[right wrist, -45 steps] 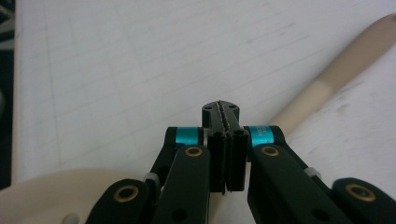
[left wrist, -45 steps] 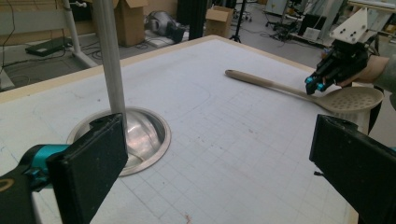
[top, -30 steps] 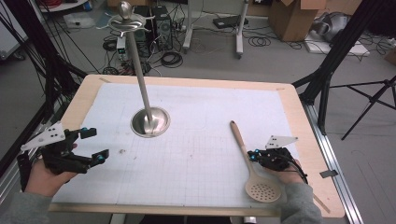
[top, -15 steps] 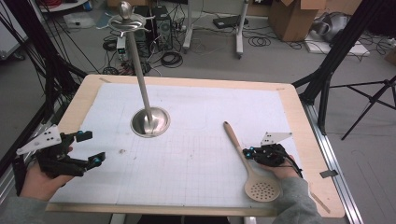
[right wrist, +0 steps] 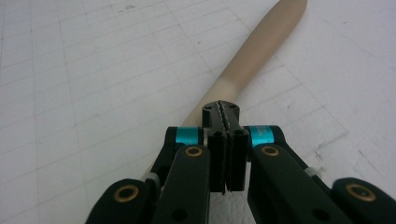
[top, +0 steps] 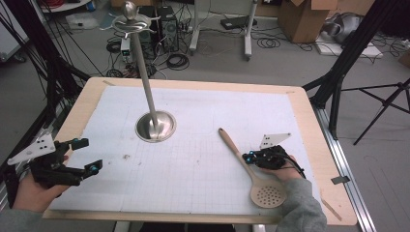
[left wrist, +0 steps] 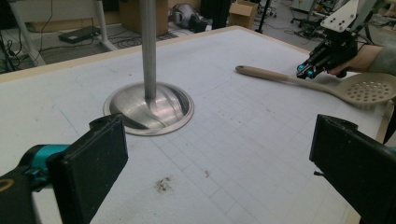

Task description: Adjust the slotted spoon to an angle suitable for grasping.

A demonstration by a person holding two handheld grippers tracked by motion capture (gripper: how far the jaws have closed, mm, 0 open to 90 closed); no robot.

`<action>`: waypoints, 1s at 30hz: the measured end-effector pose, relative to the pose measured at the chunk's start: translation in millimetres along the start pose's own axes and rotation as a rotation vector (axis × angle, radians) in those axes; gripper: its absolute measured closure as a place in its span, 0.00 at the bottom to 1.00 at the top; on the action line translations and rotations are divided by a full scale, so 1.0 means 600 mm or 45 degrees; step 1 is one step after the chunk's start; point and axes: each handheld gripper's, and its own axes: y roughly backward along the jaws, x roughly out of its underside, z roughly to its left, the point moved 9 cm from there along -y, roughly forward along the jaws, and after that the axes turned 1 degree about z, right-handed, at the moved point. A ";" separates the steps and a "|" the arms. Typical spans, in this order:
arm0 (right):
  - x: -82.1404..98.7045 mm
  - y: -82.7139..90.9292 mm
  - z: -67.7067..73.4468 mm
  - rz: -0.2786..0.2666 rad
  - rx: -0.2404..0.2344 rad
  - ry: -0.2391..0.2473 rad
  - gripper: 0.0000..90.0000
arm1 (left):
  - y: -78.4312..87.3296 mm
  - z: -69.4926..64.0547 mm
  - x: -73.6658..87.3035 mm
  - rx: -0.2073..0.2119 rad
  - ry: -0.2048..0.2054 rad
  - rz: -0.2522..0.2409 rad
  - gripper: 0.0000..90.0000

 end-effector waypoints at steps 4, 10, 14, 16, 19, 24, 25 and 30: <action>-0.003 0.008 -0.010 -0.001 0.052 -0.022 1.00 | 0.006 0.003 -0.001 -0.006 0.006 -0.012 0.05; -0.034 0.044 -0.004 -0.049 0.106 0.008 1.00 | 0.005 0.007 0.002 -0.008 0.016 -0.008 0.05; -0.053 0.060 0.001 -0.087 0.102 -0.027 1.00 | 0.002 0.004 0.003 -0.005 0.008 0.000 0.05; -0.059 0.063 0.001 -0.071 0.123 -0.056 1.00 | 0.002 0.003 0.001 -0.005 0.007 -0.003 0.05; -0.068 0.062 0.000 -0.054 0.144 -0.087 1.00 | 0.003 0.004 0.001 -0.004 0.008 -0.004 0.05; -0.071 0.047 -0.014 -0.045 0.173 -0.148 1.00 | -0.001 0.006 0.006 -0.002 0.013 0.004 0.05; -0.072 0.042 -0.017 -0.043 0.176 -0.151 1.00 | -0.001 0.006 0.007 -0.003 0.015 0.005 0.05; -0.067 0.015 -0.028 0.046 0.189 -0.156 1.00 | 0.000 0.006 0.006 0.000 0.017 0.001 0.05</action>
